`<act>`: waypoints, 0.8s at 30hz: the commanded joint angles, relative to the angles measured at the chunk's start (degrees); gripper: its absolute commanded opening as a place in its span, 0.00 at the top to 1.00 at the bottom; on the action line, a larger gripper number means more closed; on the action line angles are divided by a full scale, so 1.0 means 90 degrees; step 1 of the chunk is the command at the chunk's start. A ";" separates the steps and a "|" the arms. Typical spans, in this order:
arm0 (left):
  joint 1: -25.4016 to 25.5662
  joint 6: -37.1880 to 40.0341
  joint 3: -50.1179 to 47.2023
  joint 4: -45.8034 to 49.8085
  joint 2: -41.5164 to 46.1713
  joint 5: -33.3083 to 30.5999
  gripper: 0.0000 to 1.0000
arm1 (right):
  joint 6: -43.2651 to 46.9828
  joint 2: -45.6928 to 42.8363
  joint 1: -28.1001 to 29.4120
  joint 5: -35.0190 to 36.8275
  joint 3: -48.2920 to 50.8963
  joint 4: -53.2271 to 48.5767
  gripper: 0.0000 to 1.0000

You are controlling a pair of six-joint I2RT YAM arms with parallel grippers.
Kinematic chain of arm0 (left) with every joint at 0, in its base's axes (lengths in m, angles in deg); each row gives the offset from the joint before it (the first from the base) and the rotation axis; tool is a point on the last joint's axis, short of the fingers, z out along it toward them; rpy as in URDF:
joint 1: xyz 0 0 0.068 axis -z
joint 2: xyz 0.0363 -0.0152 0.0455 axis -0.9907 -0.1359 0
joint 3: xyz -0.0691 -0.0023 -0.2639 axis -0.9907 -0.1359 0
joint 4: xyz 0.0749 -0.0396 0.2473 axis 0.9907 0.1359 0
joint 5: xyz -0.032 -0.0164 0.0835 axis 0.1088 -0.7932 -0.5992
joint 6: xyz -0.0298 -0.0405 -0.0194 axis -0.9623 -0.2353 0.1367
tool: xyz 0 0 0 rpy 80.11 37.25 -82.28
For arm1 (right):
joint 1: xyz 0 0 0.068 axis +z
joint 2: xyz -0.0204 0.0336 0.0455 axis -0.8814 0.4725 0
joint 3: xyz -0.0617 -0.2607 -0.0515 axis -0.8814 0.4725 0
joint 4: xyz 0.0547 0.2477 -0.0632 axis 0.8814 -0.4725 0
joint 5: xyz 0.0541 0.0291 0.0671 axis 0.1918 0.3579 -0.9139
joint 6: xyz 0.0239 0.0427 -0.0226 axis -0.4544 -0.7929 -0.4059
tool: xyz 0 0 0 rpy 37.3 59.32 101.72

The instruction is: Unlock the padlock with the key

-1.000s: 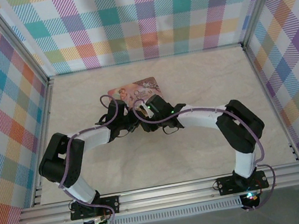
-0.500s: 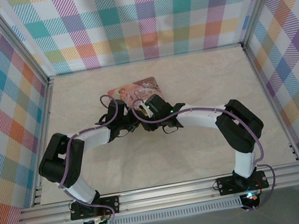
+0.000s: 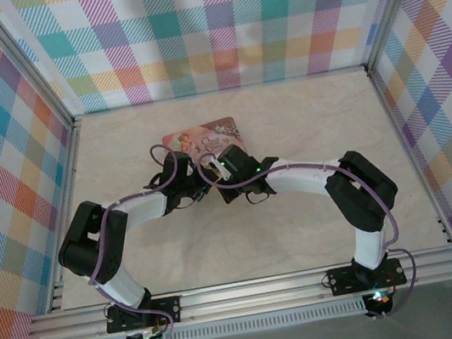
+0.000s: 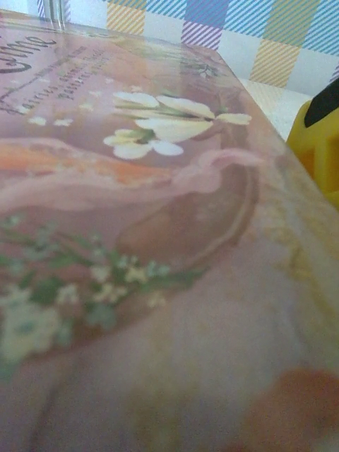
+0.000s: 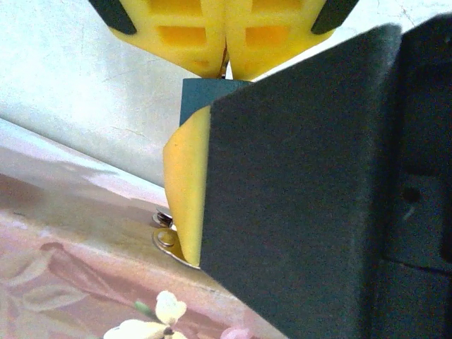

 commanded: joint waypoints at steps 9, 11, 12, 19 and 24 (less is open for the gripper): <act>0.0037 0.0200 -0.0284 0.0256 0.0568 -0.0032 0.61 | -0.0175 -0.0022 0.0032 -0.0317 0.0413 0.0691 0.97; 0.0037 0.0271 -0.0367 0.0347 0.0712 -0.0119 0.59 | -0.0204 0.0004 0.0035 -0.0368 0.0433 0.0727 0.97; 0.0037 0.0337 -0.0405 0.0424 0.0792 -0.0173 0.59 | -0.0221 0.0018 0.0029 -0.0394 0.0452 0.0768 0.97; 0.0037 0.0897 -0.0572 0.1374 0.1711 -0.0812 0.54 | -0.0298 0.0053 0.0032 -0.0429 0.0616 0.0981 0.93; -0.0107 0.1222 -0.0545 0.2265 0.2587 -0.1737 0.41 | -0.0282 0.0143 0.0027 -0.0581 0.0639 0.1075 0.90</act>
